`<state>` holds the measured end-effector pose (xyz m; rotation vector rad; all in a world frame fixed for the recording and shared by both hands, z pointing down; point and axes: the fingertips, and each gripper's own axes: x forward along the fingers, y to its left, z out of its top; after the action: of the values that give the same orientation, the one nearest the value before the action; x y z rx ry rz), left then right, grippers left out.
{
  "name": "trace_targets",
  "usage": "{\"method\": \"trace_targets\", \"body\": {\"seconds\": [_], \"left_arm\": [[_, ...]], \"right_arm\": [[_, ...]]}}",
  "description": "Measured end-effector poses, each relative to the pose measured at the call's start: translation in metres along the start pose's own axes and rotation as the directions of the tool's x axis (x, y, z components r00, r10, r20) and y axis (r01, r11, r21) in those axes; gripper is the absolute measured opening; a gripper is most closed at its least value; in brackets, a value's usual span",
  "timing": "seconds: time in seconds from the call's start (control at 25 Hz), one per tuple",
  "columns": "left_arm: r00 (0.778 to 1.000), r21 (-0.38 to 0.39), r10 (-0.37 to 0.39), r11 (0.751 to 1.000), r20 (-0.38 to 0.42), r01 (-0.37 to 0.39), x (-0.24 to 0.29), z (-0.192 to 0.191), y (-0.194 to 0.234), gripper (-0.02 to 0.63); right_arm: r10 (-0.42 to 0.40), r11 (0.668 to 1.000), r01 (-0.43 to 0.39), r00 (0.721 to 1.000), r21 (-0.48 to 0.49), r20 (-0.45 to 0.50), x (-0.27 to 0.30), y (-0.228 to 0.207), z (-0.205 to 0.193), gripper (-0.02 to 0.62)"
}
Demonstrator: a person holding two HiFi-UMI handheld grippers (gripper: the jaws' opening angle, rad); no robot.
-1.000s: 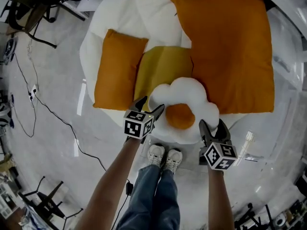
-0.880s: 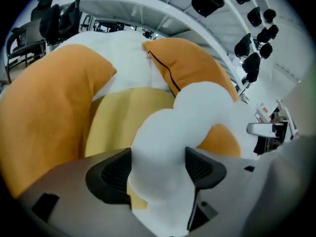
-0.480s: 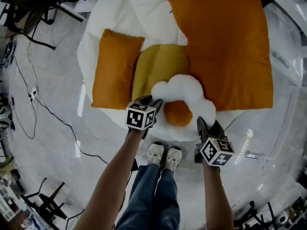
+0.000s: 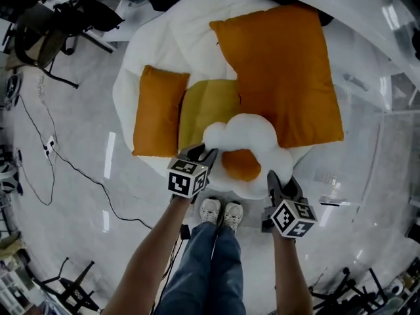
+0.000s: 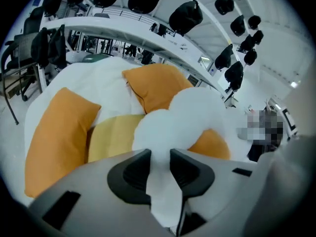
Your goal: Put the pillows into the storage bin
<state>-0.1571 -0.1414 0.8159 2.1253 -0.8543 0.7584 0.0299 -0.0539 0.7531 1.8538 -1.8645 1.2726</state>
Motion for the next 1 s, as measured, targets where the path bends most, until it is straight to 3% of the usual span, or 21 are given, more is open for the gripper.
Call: {"method": "trace_targets", "body": {"seconds": [0.2,0.4,0.76,1.0], "left_arm": [[0.999,0.05,-0.03,0.998,-0.014,0.03,-0.041,0.025,-0.045,0.126],[0.997,0.107,-0.079,0.991,-0.013,0.08,-0.053,0.046,-0.106,0.126],[0.979,0.21,-0.203,0.956,-0.034,0.205,-0.015,0.07,-0.227,0.121],[0.969,0.241,-0.236,0.939,-0.068,0.245,0.034,0.069,-0.302,0.12]], "right_arm": [[-0.056,0.998,0.055,0.998,0.033,0.039,-0.063,0.01,0.024,0.173],[-0.142,0.986,0.132,0.985,0.098,0.097,-0.119,-0.016,0.037,0.175],[-0.281,0.954,0.252,0.941,0.162,0.187,-0.198,-0.105,0.064,0.176],[-0.341,0.932,0.302,0.919,0.202,0.198,-0.227,-0.187,0.072,0.178]]}}
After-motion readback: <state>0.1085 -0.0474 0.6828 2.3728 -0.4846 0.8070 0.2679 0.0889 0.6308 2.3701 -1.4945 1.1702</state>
